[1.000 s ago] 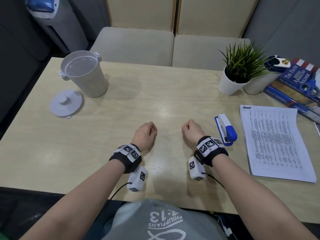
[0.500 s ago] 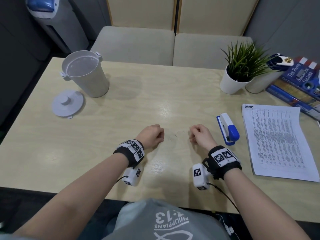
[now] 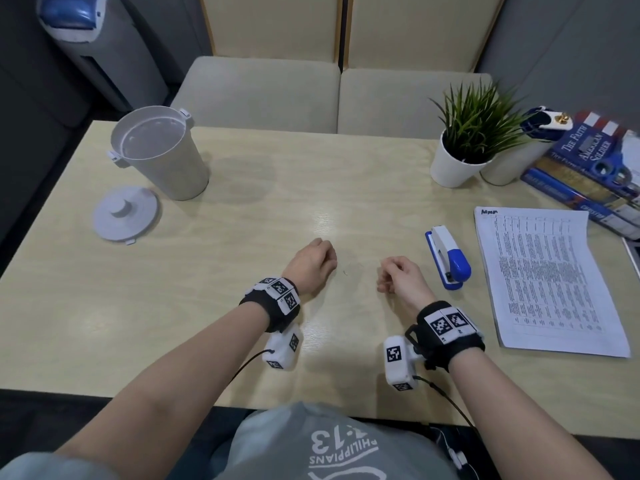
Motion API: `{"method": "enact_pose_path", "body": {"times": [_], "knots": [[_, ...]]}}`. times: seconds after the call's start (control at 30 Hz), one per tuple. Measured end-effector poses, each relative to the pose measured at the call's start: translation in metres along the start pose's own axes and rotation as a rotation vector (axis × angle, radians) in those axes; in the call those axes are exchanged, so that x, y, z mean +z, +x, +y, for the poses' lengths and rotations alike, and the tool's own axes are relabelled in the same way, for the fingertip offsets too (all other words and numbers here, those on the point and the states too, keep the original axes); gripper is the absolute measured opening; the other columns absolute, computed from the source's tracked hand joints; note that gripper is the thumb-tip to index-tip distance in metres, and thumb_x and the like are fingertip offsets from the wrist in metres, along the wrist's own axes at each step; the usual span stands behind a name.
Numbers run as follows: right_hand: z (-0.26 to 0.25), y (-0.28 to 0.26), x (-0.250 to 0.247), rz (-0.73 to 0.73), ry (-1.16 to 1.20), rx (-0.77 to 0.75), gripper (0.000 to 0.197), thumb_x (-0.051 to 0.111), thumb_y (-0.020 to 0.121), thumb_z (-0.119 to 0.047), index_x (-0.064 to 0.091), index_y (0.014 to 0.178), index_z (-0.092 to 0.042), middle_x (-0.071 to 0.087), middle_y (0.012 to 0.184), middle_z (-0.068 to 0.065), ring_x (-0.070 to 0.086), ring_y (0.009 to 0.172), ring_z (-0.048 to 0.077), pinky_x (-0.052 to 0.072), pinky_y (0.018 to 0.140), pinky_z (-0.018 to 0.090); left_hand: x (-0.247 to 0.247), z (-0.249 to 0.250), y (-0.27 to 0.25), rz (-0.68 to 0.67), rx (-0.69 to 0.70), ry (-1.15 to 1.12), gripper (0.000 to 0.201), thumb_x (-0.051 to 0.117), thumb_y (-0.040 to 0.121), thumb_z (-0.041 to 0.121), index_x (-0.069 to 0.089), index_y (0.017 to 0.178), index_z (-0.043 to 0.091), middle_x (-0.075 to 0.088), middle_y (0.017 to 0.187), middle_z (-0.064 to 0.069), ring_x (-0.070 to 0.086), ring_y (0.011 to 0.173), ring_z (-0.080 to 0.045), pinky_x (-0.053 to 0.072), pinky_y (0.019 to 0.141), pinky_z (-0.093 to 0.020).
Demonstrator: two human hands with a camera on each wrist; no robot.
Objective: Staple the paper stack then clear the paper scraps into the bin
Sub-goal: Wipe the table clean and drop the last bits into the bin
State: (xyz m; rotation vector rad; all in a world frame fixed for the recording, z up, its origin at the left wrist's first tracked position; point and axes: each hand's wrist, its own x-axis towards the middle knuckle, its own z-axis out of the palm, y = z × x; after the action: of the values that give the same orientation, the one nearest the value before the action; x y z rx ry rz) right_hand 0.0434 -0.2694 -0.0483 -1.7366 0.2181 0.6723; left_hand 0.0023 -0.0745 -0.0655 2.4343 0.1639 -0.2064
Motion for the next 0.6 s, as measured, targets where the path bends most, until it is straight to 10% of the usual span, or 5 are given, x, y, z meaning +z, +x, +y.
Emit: {"method": "enact_pose_path", "body": {"times": [0.6], "knots": [[0.004,0.006,0.006,0.025,0.171,0.038,0.010,0.049,0.096,-0.014,0.053,0.086,-0.013,0.048,0.072,0.004,0.046,0.063,0.015,0.042,0.059,0.026,-0.015,0.019,0.031,-0.220,0.059,0.379,0.015,0.055,0.084,0.004,0.067,0.093,0.007,0.069,0.100,-0.015,0.063,0.095,-0.033,0.051,0.079,-0.036]]}}
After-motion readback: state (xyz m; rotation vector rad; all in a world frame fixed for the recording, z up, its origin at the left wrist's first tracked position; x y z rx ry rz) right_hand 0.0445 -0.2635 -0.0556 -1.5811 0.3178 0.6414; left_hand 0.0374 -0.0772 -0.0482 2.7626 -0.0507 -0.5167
